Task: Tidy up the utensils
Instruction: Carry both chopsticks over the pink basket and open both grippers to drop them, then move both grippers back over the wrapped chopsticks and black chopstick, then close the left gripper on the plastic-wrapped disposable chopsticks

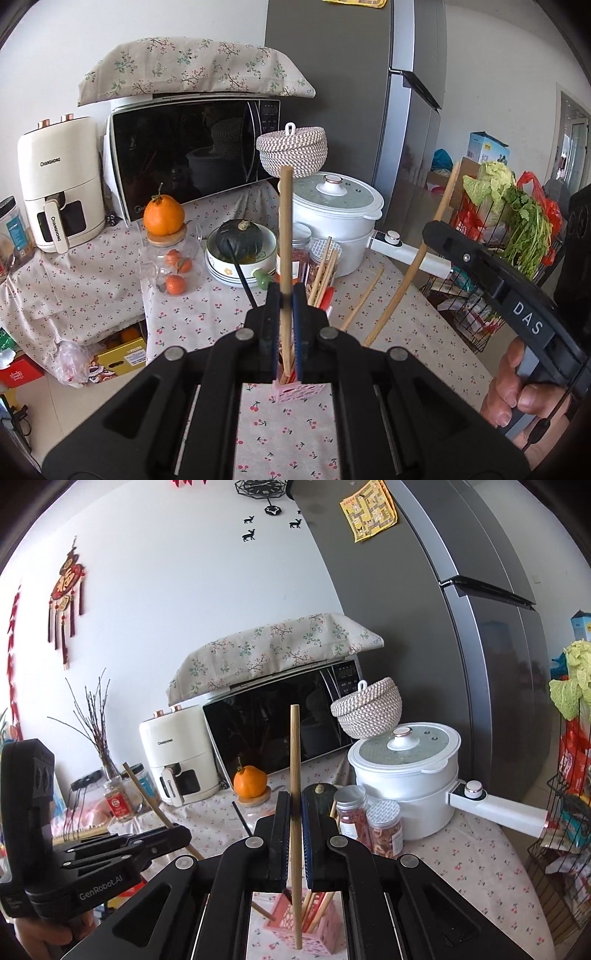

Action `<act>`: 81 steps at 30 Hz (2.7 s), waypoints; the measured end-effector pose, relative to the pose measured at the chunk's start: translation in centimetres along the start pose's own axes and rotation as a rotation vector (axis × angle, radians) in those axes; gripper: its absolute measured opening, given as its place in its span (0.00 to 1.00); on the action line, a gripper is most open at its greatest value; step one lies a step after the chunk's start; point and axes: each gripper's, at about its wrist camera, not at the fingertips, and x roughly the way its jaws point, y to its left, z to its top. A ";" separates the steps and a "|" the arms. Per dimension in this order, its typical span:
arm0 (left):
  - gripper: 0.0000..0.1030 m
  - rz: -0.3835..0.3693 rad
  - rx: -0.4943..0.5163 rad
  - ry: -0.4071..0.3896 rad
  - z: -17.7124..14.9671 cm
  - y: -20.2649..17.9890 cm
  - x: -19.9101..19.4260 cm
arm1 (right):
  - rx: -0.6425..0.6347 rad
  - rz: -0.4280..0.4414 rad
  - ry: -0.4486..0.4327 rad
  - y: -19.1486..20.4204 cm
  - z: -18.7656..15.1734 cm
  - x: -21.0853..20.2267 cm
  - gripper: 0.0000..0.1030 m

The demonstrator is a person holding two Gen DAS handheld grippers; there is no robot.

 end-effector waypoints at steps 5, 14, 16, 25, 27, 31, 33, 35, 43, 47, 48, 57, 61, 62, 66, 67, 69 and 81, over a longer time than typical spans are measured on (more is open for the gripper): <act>0.07 0.011 0.014 0.068 -0.3 -0.4 3.0 | 0.012 0.008 -0.005 -0.8 -0.3 2.3 0.06; 0.10 -0.015 -0.008 0.183 -0.3 -0.1 6.3 | 0.034 0.020 0.098 -1.6 -2.1 5.7 0.07; 0.25 -0.029 -0.031 0.180 -0.2 0.1 6.1 | 0.042 0.014 0.098 -1.9 -2.0 5.5 0.11; 0.85 -0.026 -0.102 0.150 -1.0 1.0 3.0 | 0.146 -0.030 0.065 -5.1 -0.3 1.2 0.69; 0.89 -0.036 -0.112 0.168 -1.6 0.8 2.2 | 0.172 -0.072 0.073 -5.9 -0.2 0.1 0.80; 0.96 -0.061 -0.102 0.216 -3.6 -0.2 1.0 | 0.133 -0.173 0.168 -6.2 -0.6 -0.9 0.96; 0.97 -0.070 -0.104 0.236 -4.7 -0.5 0.5 | 0.089 -0.224 0.197 -6.0 -1.3 -1.7 1.00; 0.99 -0.082 -0.128 0.264 -5.7 -0.5 0.2 | 0.046 -0.257 0.230 -5.7 -2.3 -2.4 1.00; 0.99 -0.079 -0.211 0.320 -9.4 -0.3 0.0 | -0.042 -0.324 0.364 -6.0 -5.9 -4.9 1.00; 0.99 -0.061 -0.203 0.335 -10.9 -1.0 0.3 | -0.022 -0.340 0.415 -6.9 -7.4 -5.8 1.00; 0.99 -0.053 -0.184 0.345 -11.2 -1.3 0.5 | -0.018 -0.346 0.430 -7.1 -7.8 -5.9 1.00; 0.99 -0.004 -0.074 0.429 -13.6 -4.1 3.4 | -0.100 -0.413 0.558 -8.5 -10.8 -4.9 1.00; 0.99 0.002 -0.076 0.449 -14.2 -5.0 5.0 | -0.109 -0.423 0.628 -9.3 -12.0 -4.1 1.00; 0.99 0.001 -0.067 0.462 -14.5 -5.3 5.4 | -0.101 -0.424 0.640 -9.5 -12.2 -3.9 1.00; 0.99 0.014 0.017 0.547 -15.2 -6.6 7.5 | -0.086 -0.416 0.671 -9.7 -12.4 -3.6 1.00; 0.99 0.018 0.031 0.571 -15.4 -6.8 8.1 | -0.088 -0.414 0.676 -9.7 -12.5 -3.5 1.00; 0.99 0.015 0.020 0.590 -15.5 -6.9 8.8 | -0.087 -0.407 0.690 -9.7 -12.6 -3.3 1.00; 0.63 -0.055 0.029 0.643 -14.7 -9.4 10.9 | 0.105 -0.407 0.752 -12.9 -12.6 -3.6 1.00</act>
